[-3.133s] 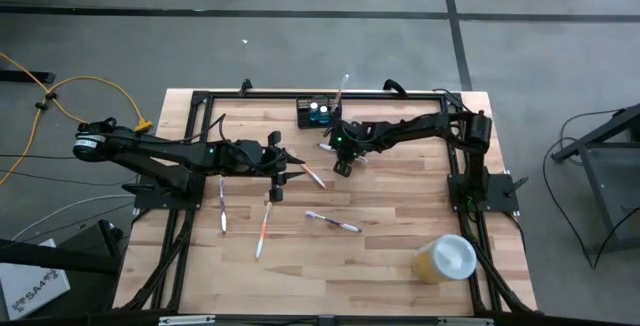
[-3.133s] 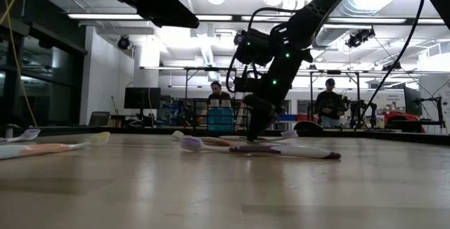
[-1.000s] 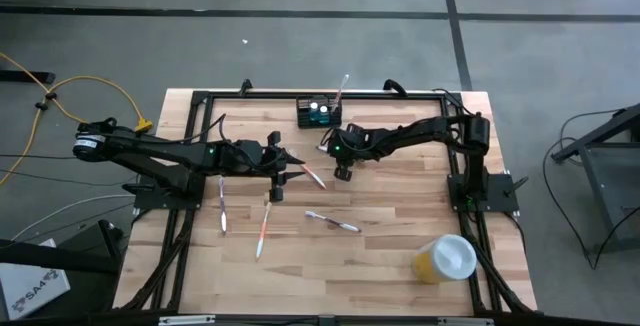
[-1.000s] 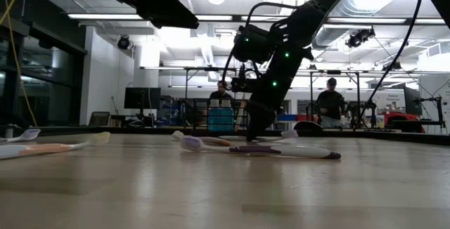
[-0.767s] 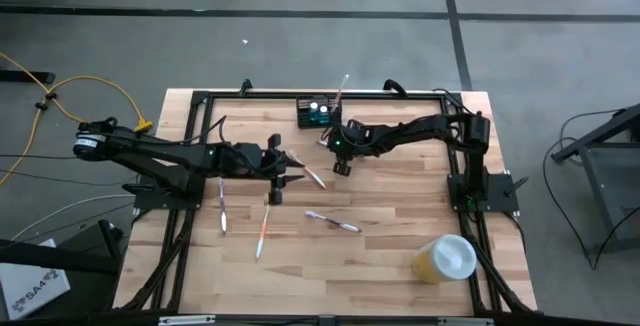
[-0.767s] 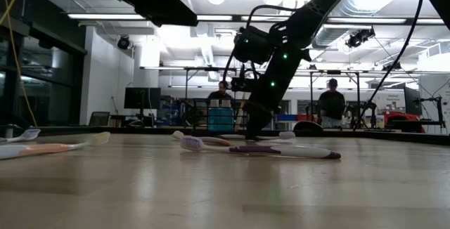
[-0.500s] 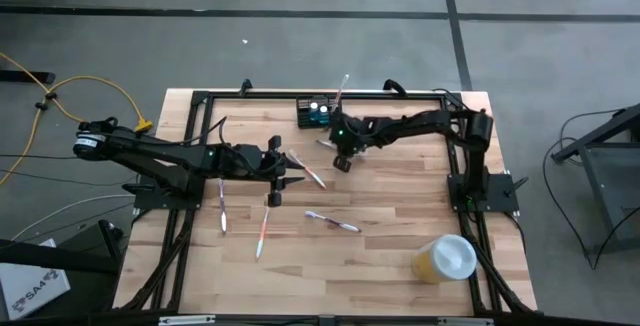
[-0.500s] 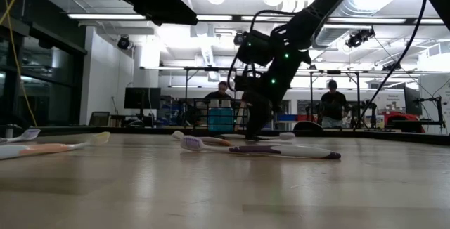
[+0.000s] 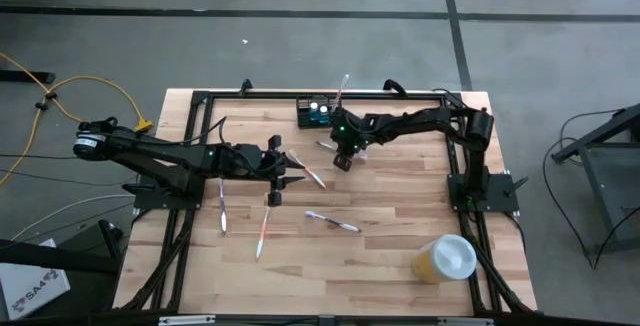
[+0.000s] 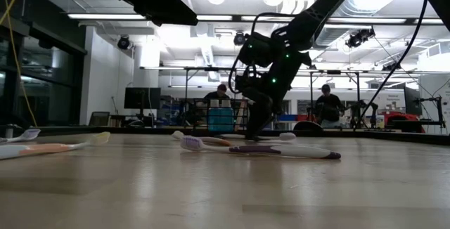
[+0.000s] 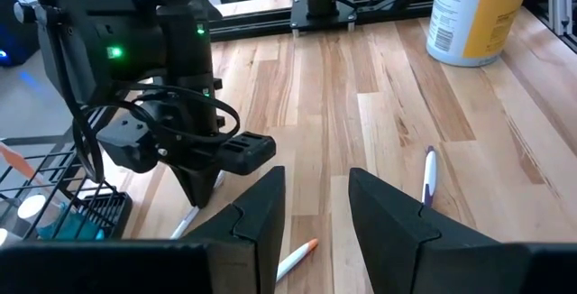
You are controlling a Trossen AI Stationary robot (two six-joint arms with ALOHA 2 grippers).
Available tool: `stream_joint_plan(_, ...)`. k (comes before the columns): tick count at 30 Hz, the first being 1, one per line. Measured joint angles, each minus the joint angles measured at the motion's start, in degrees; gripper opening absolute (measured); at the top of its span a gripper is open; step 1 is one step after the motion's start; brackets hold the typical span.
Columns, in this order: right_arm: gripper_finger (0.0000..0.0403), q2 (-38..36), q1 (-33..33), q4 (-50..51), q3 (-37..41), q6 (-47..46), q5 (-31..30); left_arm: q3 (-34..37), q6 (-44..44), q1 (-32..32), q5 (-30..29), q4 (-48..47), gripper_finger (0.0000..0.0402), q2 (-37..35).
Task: Pick & Place toothbrushing station
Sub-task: Put the top right purple toothbrush into the wire organizer
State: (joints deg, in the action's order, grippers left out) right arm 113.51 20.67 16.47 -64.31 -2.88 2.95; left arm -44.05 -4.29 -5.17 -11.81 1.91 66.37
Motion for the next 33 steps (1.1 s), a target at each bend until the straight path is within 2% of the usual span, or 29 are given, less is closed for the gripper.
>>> stream_joint_plan(8, 0.0044, 0.1, -0.1, 0.2, 0.0, 0.3, -0.1, 0.0, 0.0, 0.0, 0.0, 0.0, 0.012, 0.0)
stream_joint_plan(12, 0.0045, 0.1, -0.2, 0.2, 0.1, 1.2, -1.6, 0.0, 0.0, 0.0, 0.0, 0.0, 0.012, 0.0)
stream_joint_plan(33, 0.0049, 0.2, -1.3, 0.2, 0.1, 1.2, -1.8, 0.0, 1.2, 0.0, 0.0, 0.0, 0.012, 0.0)
